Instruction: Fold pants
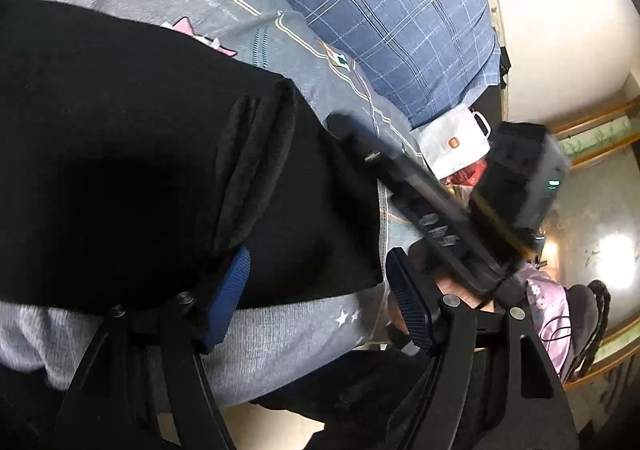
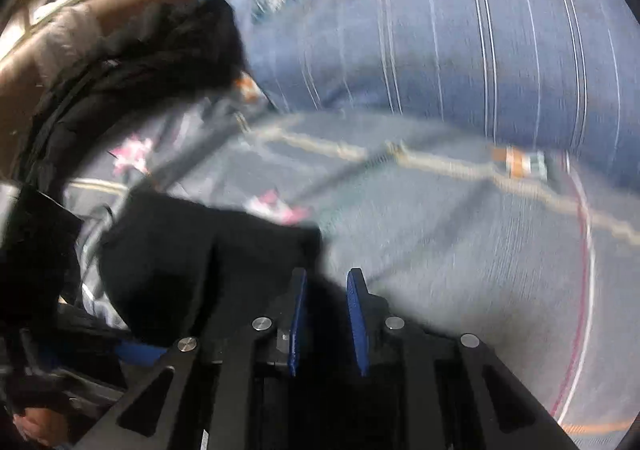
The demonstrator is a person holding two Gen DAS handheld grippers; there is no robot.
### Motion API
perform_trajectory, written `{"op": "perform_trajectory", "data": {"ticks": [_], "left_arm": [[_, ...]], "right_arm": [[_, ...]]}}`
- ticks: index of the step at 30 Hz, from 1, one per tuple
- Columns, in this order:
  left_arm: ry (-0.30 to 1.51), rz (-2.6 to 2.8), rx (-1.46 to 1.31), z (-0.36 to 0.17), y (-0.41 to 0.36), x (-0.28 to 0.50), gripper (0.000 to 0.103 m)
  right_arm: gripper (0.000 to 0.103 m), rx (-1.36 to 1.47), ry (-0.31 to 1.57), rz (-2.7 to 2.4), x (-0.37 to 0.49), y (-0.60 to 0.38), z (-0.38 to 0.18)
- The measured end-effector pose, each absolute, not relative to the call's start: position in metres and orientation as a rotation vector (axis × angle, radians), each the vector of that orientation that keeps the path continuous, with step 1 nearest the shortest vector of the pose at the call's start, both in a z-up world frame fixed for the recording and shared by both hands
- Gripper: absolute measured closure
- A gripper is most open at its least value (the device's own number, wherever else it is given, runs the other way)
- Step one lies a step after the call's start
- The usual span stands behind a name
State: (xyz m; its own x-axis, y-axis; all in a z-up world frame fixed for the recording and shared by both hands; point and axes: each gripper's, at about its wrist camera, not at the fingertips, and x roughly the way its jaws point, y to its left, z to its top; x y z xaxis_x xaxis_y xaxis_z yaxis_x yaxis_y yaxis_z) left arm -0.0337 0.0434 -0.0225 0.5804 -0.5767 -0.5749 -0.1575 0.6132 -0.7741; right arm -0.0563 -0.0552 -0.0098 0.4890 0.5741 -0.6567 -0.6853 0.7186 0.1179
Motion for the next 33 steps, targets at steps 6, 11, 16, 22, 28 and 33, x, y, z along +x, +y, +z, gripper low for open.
{"op": "perform_trajectory", "data": {"ticks": [6, 11, 16, 22, 28, 33], "left_arm": [[0.929, -0.254, -0.812, -0.019, 0.032, -0.035, 0.032], [0.913, -0.239, -0.79, -0.019, 0.029, -0.031, 0.032], [0.907, -0.241, -0.783, -0.022, 0.031, -0.034, 0.032], [0.884, -0.244, -0.814, -0.024, 0.034, -0.038, 0.032], [0.727, -0.288, -0.805, 0.001, 0.038, -0.049, 0.032], [0.696, -0.409, -0.829, 0.02, 0.035, -0.014, 0.028]], "right_arm": [[0.083, -0.347, 0.836, 0.928, -0.035, -0.014, -0.021], [0.084, -0.46, 0.975, 0.886, -0.004, 0.019, -0.035], [0.084, -0.537, 0.903, 0.805, -0.022, 0.023, -0.016], [0.083, -0.228, 0.746, 0.692, -0.047, -0.064, 0.022], [0.083, -0.101, 0.784, 0.693, -0.08, -0.128, -0.008], [0.082, -0.26, 0.872, 0.702, -0.088, -0.107, -0.034]]}}
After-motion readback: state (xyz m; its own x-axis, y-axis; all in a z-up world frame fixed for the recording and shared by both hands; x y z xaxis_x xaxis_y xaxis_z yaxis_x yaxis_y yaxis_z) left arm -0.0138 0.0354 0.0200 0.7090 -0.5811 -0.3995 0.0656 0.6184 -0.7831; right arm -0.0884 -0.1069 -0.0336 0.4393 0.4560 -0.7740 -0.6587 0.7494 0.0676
